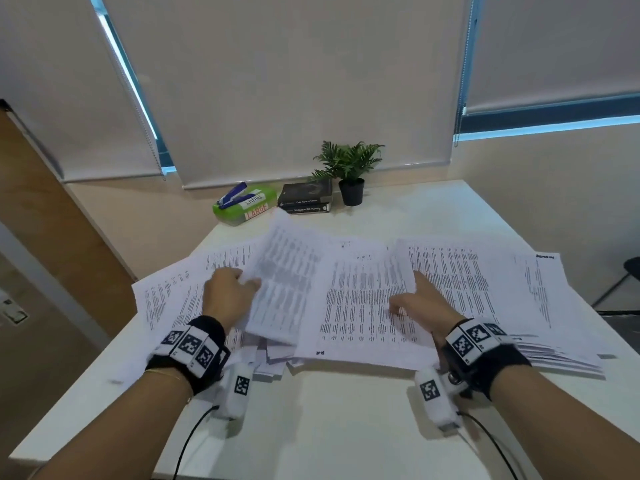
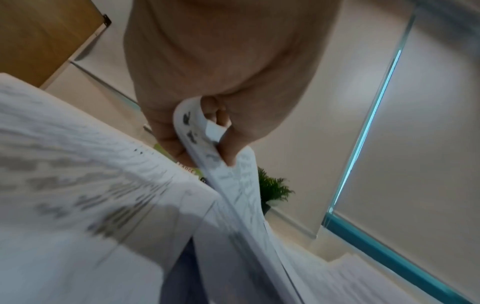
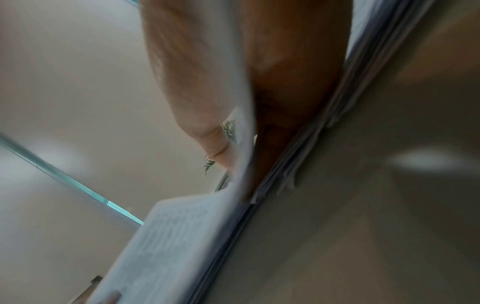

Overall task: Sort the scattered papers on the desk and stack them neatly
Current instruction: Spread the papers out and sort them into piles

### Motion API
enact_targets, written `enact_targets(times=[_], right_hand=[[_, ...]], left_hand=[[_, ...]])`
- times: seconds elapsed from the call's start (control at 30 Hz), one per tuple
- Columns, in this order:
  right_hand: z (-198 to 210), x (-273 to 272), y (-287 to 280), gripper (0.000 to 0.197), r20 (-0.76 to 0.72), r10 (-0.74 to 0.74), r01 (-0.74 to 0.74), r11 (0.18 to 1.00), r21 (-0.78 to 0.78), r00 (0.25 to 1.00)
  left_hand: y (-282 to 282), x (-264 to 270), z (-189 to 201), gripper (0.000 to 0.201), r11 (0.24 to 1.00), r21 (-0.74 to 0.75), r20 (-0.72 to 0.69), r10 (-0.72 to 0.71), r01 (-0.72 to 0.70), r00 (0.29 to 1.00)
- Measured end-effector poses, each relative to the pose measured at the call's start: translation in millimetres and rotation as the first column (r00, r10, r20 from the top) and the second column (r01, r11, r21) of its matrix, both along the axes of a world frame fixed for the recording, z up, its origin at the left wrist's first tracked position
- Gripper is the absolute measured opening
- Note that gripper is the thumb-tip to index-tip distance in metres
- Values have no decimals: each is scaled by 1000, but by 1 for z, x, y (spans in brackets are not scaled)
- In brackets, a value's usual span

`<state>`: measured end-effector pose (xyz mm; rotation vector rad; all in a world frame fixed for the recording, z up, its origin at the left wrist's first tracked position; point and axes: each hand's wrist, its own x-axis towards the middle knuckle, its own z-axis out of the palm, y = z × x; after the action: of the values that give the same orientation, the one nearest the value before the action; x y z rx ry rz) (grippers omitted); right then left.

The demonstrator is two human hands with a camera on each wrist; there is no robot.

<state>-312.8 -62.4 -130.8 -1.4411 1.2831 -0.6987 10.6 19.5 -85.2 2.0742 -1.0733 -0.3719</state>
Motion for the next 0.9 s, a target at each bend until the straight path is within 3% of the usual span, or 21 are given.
enact_targets(times=[0.13, 0.27, 0.37, 0.47, 0.5, 0.57, 0.63, 0.7, 0.73, 0.77, 0.8, 0.83, 0.9], right_hand=[[-1, 6, 3, 103, -5, 40, -40, 999, -17, 999], [7, 4, 11, 114, 38, 26, -24, 999, -41, 999], [9, 1, 14, 98, 42, 60, -56, 994, -93, 997], [10, 8, 12, 43, 2, 49, -49, 998, -42, 999], [10, 9, 12, 37, 19, 40, -39, 999, -29, 999], [16, 9, 14, 66, 60, 14, -15, 1000, 24, 998], [22, 9, 19, 80, 84, -23, 17, 997, 73, 996], [23, 8, 18, 95, 75, -19, 13, 996, 87, 997], [21, 10, 18, 95, 21, -7, 6, 999, 53, 1000], [19, 10, 17, 85, -32, 9, -8, 1000, 15, 999], [17, 10, 16, 68, -76, 11, -13, 1000, -16, 997], [13, 10, 14, 49, -85, 11, -14, 999, -40, 996], [8, 10, 11, 23, -94, 7, -13, 998, -66, 996]], left_hand=[[-3, 6, 34, 18, 914, -352, -220, 128, -202, 967], [-5, 1, 43, 29, 828, -479, -392, 94, -290, 915], [-5, -14, 35, 52, 899, -382, -471, 11, -215, 882], [1, -38, 20, 34, 978, -211, -414, -91, 3, 906], [5, -47, 15, 27, 985, -157, -386, -132, 76, 913], [10, -62, 4, 20, 982, -56, -330, -190, 181, 925], [12, -70, -4, 29, 970, 49, -304, -213, 238, 929], [9, -67, -13, 21, 952, 136, -311, -222, 275, 924], [9, -65, -16, 42, 942, 169, -314, -229, 291, 921], [9, -65, -16, 58, 934, 194, -303, -235, 301, 924], [9, -64, -17, 63, 929, 213, -293, -234, 302, 927], [11, -63, -15, 57, 930, 204, -277, -244, 305, 930], [12, -57, -15, 26, 934, 181, -201, -270, 307, 942]])
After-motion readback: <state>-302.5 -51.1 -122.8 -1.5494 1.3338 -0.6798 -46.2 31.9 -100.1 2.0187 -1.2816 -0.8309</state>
